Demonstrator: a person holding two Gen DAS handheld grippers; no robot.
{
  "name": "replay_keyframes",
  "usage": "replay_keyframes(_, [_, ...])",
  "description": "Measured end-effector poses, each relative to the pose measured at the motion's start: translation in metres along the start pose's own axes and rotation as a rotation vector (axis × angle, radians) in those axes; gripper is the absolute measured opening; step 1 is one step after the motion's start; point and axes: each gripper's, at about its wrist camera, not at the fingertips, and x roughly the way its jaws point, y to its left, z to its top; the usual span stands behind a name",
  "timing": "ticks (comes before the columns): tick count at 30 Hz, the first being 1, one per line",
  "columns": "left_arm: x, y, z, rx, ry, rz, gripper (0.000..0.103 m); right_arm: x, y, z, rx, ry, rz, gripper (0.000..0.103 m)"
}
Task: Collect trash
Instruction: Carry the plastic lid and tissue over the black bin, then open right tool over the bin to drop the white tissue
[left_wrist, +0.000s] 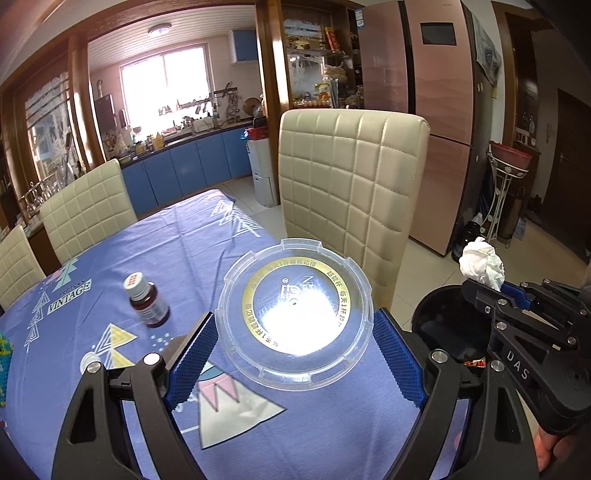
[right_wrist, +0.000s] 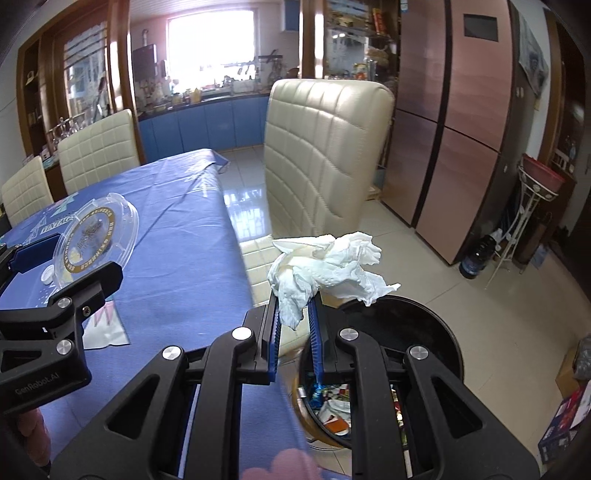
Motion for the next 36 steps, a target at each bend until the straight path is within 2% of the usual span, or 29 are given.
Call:
replay_keyframes(11, [0.02,-0.041,0.012,0.037,0.017,-0.046,0.083,0.011,-0.055,-0.001,0.075,0.017,-0.057,0.017])
replay_keyframes(23, [0.034,-0.067,0.016,0.072,0.034,-0.07,0.083,0.031,-0.085,0.0,0.151,0.053,-0.061,0.017])
replay_keyframes(25, [0.035,-0.069,0.017,0.076,0.036,-0.07,0.083,0.037,-0.089,-0.002,0.167,0.076,-0.053,0.024])
replay_keyframes(26, [0.037,-0.069,0.017,0.077,0.037,-0.069,0.083,0.038,-0.092,-0.002,0.174,0.085,-0.06,0.039])
replay_keyframes(27, [0.038,-0.07,0.018,0.076,0.04,-0.07,0.083,0.039,-0.094,-0.003,0.181,0.084,-0.079,0.075])
replay_keyframes(28, [0.039,-0.07,0.019,0.076,0.042,-0.072,0.083,0.036,-0.096,-0.005,0.186,0.044,-0.107,0.091])
replay_keyframes(29, [0.039,-0.071,0.019,0.075,0.042,-0.073,0.083,0.032,-0.097,-0.007,0.18,0.006,-0.134,0.096])
replay_keyframes(33, [0.044,-0.076,0.019,0.079,0.05,-0.087,0.083,0.029,-0.105,-0.008,0.176,-0.001,-0.207,0.097])
replay_keyframes(36, [0.045,-0.082,0.02,0.089,0.052,-0.1,0.083,0.025,-0.122,-0.011,0.24,-0.012,-0.207,0.098])
